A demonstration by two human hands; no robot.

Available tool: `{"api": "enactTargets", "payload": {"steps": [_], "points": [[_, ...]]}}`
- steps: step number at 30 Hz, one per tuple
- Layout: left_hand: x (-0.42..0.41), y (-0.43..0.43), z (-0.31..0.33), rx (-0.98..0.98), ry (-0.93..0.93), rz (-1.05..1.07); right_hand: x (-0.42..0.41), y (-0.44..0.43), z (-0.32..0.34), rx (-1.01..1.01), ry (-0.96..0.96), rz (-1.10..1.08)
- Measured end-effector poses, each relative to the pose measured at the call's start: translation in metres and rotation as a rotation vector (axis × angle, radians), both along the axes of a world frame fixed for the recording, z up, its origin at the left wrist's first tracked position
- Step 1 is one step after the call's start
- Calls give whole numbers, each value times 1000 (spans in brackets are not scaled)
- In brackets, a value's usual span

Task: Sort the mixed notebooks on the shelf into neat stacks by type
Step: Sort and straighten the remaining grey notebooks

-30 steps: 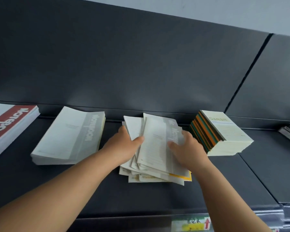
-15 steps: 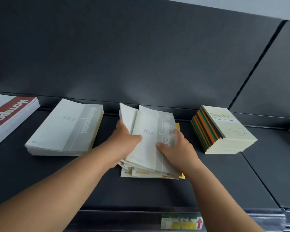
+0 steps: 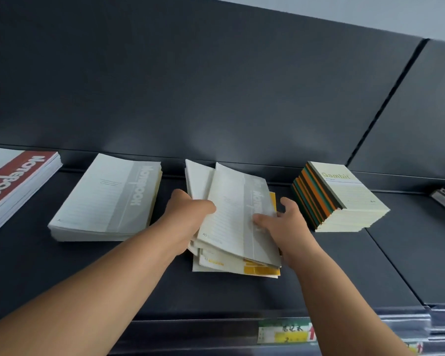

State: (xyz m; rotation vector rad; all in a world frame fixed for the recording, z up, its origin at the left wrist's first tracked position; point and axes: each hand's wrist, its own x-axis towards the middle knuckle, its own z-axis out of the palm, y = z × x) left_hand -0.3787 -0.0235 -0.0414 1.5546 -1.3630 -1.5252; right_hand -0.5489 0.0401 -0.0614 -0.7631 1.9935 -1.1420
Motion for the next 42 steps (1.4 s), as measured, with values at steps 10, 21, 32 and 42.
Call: {"api": "enactTargets", "payload": {"steps": [10, 21, 32, 42], "points": [[1, -8, -10, -15, -80, -111, 4, -3, 5, 37, -42, -65], [-3, 5, -11, 32, 82, 15, -24, -9, 10, 123, -346, 64], [-5, 7, -9, 9, 230, 56, -31, -8, 3, -94, -381, 166], [-10, 16, -4, -341, 266, 45, -41, -1, 6, -381, -410, 239]]}}
